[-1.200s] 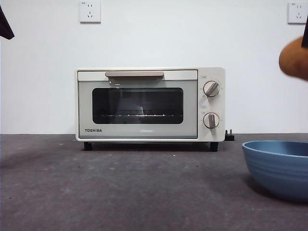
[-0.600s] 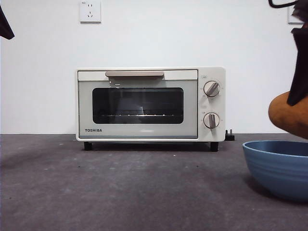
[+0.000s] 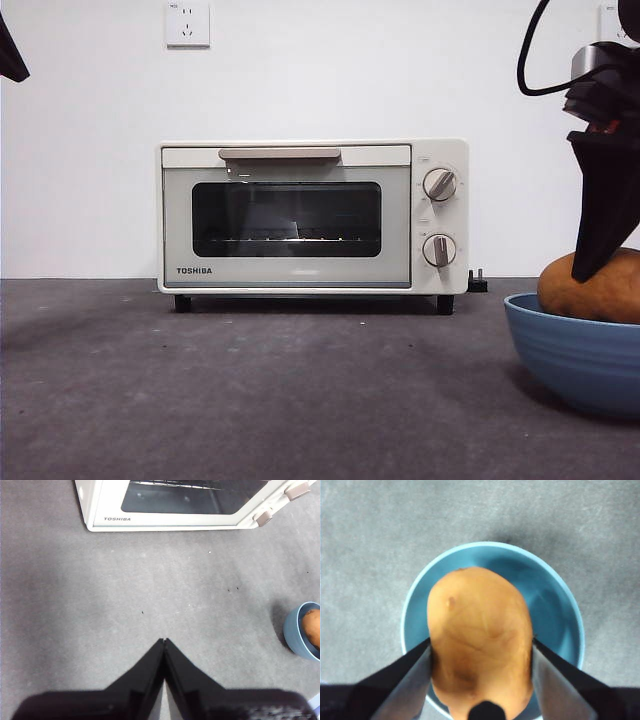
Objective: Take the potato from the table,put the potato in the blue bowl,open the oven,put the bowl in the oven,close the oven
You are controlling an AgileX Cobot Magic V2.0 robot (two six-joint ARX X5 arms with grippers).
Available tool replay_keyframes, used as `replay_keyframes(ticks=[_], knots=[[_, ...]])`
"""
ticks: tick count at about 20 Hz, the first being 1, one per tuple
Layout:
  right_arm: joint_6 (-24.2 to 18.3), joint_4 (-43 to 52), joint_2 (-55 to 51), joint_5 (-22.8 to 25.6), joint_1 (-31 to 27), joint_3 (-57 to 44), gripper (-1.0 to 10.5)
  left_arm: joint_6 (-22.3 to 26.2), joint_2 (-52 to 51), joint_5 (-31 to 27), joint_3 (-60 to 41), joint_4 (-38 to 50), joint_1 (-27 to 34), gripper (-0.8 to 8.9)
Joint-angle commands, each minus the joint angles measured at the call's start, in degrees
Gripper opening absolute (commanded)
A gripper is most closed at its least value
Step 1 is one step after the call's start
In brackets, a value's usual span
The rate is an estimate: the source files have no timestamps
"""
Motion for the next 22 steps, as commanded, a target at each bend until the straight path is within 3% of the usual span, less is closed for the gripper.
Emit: replay_keyframes(ticks=[1,8,11,12,16,22], knots=[[1.42,1.31,0.42,0.09,0.22,-0.52,3.3,-0.37,0.17,-0.04,0.11,0.55,0.09,-0.05],[2.51,1.95,0.42,0.35,0.42,-0.52,3.6,-0.37,0.17,-0.04,0.11,0.39,0.09,-0.05],[2.45,1.90,0.39,0.22,0.42,-0.52,5.8,-0.37,0.17,-0.04,0.11,0.39,0.09,-0.05],[2.36,1.97,0.39,-0.31,0.42,-0.50,6.0,-0.37,0.17,-0.04,0.11,0.39,0.09,-0.05],[2.43,1.01,0.31,-3.56,0.42,0.98,6.0,-0.37,0.17,-0.04,0.11,0.42,0.09,-0.05],[0.81,-8.70,0.28,-3.58,0.42,10.58,6.0,-0.92,0.17,0.02,0.11,1.92,-0.26,-0.05]])
